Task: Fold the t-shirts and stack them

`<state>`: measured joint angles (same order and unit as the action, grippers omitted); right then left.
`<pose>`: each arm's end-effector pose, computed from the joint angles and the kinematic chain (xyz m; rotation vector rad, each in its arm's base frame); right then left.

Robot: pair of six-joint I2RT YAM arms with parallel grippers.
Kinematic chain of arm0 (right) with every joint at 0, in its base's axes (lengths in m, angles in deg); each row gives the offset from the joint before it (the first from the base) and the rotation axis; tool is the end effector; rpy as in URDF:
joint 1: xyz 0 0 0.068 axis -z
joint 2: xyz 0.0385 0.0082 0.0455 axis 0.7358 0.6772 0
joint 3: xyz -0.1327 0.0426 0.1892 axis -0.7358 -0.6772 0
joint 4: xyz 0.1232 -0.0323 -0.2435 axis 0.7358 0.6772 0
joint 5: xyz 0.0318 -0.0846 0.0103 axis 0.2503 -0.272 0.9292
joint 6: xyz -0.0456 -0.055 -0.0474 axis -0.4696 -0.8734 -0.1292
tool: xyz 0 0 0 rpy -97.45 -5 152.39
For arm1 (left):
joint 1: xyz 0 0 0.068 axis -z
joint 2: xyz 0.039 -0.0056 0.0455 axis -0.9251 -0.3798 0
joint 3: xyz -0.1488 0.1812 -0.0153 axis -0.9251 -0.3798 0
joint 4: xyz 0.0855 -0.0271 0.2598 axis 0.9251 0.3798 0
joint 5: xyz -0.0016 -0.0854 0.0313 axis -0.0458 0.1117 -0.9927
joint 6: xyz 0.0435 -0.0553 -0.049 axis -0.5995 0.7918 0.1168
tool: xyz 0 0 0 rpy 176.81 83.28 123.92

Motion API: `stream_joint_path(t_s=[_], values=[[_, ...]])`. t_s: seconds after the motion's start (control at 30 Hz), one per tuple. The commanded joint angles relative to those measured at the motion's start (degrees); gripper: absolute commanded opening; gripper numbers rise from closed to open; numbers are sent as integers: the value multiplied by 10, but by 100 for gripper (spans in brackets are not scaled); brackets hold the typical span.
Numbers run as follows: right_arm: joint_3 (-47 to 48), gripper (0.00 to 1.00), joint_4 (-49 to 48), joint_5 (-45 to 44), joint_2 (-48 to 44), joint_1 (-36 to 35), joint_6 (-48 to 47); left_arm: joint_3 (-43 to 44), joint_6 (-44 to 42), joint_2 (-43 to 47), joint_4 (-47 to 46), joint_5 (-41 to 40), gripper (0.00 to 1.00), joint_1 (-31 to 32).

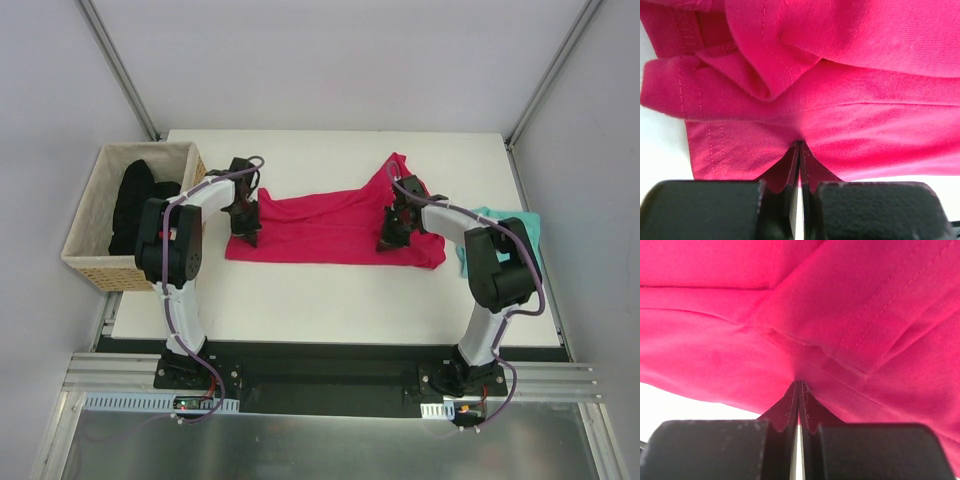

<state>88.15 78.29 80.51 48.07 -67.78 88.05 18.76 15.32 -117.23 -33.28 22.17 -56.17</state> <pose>0.3633 0.1505 0.0846 -0.2296 2.6490 0.4520 0.3932 -0.0900 0.0828 -0.1004 2.8550 -0.2902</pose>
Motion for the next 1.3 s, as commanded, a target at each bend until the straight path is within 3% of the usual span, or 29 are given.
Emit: stream_joint_path(t_s=[0.0,1.27], values=[[-11,1,-1,-1,-38,0,14,-23,-3,25,16,-8,0,-7],[-123,1,-23,0,-124,-53,63,-139,19,121,18,-21,0,-10]])
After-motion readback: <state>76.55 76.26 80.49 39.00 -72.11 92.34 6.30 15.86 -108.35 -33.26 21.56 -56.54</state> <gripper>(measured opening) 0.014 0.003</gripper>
